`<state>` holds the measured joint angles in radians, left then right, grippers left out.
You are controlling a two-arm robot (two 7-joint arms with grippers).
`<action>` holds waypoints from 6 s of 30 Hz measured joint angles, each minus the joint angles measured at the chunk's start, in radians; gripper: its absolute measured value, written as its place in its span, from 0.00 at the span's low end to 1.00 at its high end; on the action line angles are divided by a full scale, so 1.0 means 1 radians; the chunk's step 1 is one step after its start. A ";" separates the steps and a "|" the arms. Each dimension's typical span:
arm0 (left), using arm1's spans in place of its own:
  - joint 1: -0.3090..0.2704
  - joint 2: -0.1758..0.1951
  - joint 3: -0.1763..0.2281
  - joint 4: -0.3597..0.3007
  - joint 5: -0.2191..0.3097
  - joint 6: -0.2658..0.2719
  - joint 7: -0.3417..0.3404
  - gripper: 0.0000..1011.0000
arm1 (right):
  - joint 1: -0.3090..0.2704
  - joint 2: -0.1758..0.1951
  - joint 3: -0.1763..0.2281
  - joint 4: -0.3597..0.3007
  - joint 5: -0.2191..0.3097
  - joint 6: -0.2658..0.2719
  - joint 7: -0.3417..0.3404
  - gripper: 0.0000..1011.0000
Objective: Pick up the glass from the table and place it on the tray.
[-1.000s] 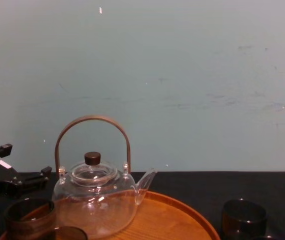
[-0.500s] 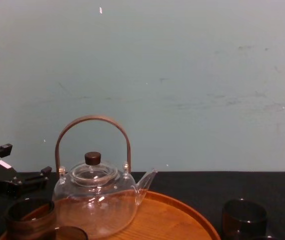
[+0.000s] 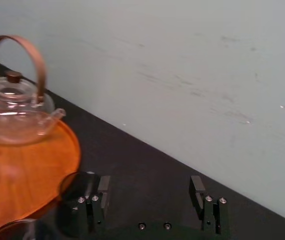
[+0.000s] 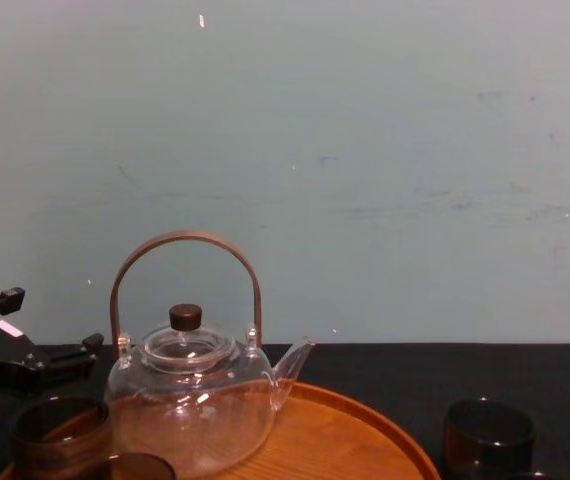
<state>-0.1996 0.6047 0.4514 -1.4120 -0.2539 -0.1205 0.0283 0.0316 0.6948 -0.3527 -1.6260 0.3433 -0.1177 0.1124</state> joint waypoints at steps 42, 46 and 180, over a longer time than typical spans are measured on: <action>0.000 0.000 0.000 0.000 0.000 0.000 0.000 0.99 | -0.146 -0.010 0.012 -0.116 0.016 0.088 0.223 0.99; 0.000 0.000 0.000 0.000 0.000 0.000 0.000 0.99 | -0.148 -0.016 0.021 -0.111 0.015 0.100 0.230 0.99; 0.000 0.000 0.000 0.000 0.000 0.000 0.000 0.99 | -0.019 -0.154 -0.111 -0.005 -0.090 0.182 0.422 0.90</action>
<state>-0.1995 0.6047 0.4514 -1.4120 -0.2539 -0.1205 0.0283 0.0125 0.5409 -0.4633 -1.6311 0.2529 0.0641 0.5346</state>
